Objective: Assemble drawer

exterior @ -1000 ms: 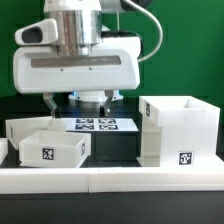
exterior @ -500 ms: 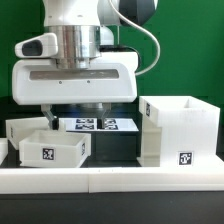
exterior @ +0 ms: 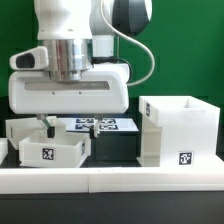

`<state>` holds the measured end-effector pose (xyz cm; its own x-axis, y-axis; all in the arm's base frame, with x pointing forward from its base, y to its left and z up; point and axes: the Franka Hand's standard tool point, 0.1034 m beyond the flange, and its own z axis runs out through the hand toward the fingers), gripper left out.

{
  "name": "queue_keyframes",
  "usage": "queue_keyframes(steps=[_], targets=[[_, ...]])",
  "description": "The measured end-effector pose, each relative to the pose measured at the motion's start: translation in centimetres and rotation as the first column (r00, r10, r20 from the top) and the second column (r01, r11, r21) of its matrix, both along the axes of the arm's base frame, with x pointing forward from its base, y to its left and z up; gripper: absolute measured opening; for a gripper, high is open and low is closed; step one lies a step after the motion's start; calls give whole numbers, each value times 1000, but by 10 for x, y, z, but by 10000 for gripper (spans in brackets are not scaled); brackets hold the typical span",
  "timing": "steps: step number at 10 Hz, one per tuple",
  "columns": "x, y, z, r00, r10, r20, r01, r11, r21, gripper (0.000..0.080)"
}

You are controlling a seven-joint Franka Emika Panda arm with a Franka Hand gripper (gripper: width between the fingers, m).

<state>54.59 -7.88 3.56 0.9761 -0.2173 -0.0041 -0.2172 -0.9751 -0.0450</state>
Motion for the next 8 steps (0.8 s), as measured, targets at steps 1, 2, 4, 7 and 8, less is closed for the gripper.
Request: queue_keyframes(steps=[1,2,4,7,8], targets=[[-3,2,-6,1000,4,0,-4,1000,-5,648],[-6,4,-11,1000,7,-2,-7,1000,-7,648],[-10,7,-18,1000,11,-8,-11,1000,-9,648],[-14,7,-28,1000,15,-11,-15,1000,-15,648],[-14,7,-29,1000,15,-12,-15,1000,-15,648]])
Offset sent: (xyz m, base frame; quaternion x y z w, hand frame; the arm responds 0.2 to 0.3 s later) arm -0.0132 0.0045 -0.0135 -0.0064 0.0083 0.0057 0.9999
